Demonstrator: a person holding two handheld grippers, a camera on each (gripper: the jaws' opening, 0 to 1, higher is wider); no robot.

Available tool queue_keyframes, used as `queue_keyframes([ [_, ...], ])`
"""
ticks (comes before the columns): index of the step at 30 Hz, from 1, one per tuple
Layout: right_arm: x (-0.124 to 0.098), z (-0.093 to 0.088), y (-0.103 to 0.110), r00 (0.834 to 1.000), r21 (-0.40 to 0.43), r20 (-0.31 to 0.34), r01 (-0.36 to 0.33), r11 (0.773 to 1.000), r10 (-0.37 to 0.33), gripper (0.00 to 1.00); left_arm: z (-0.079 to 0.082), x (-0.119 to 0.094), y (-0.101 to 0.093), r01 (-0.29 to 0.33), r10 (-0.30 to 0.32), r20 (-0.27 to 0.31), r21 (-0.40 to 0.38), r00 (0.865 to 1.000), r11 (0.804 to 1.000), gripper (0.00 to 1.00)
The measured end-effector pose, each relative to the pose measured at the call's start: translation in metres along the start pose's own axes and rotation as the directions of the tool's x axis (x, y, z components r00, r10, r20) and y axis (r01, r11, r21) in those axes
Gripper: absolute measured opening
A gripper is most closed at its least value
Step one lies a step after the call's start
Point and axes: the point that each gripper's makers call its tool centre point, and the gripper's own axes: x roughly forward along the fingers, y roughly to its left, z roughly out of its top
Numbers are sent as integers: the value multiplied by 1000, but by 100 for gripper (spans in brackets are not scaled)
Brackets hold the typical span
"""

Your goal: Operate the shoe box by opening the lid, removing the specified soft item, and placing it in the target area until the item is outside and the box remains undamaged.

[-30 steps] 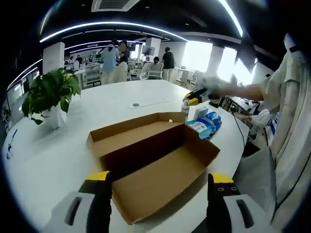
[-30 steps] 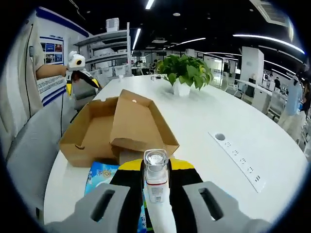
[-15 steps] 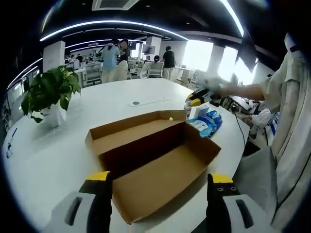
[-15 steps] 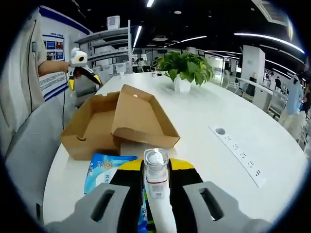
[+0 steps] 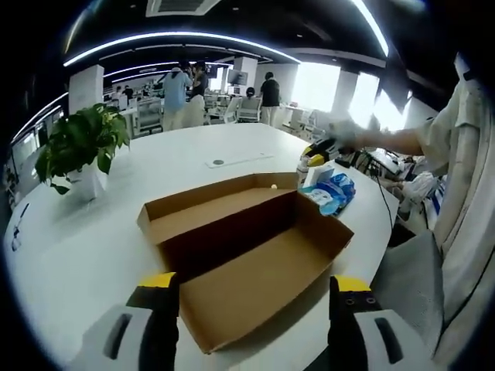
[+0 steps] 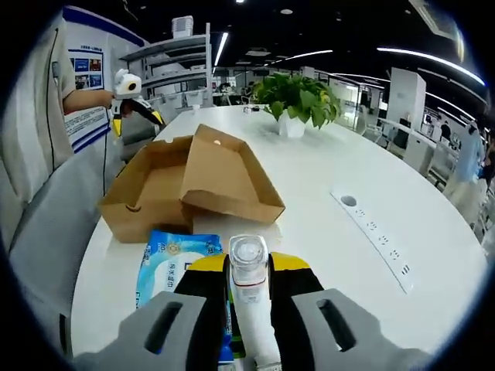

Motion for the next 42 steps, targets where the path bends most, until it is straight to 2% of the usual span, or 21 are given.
queue_keyframes([
  [5, -2, 0, 0, 1000, -3, -8, 5, 1000, -5, 19, -6, -2, 5, -26, 26, -9, -12, 1000, 1000, 79],
  [9, -5, 1, 1, 1000, 0, -15, 12, 1000, -12, 23, -12, -4, 14, -65, 64, -23, -14, 998, 998, 71],
  [13, -11, 6, 1, 1000, 11, -7, 26, 1000, -26, 29, -16, -7, 23, -100, 100, -24, -19, 995, 995, 68],
  [18, -20, 19, 1, 997, 64, 10, 69, 996, -70, 32, -25, -11, 38, -168, 167, -46, -21, 985, 986, 59],
  [23, -27, 35, 7, 997, 107, 18, 78, 991, -81, 33, -31, -11, 47, -201, 199, -54, -41, 979, 979, 51],
  [27, -30, 51, 12, 994, 124, 27, 101, 987, -105, 33, -38, -11, 54, -237, 233, -70, -66, 970, 969, 41],
  [30, -27, 59, 17, 993, 147, 11, 117, 982, -120, 35, -44, -11, 59, -261, 254, -84, -95, 964, 961, 36],
  [34, -19, 66, 25, 991, 125, -25, 131, 984, -129, 31, -53, -13, 66, -290, 279, -100, -125, 955, 949, 29],
  [42, 10, 80, 30, 980, 229, -83, 196, 953, -182, 31, -69, -13, 68, -313, 289, -138, -214, 947, 925, 17],
])
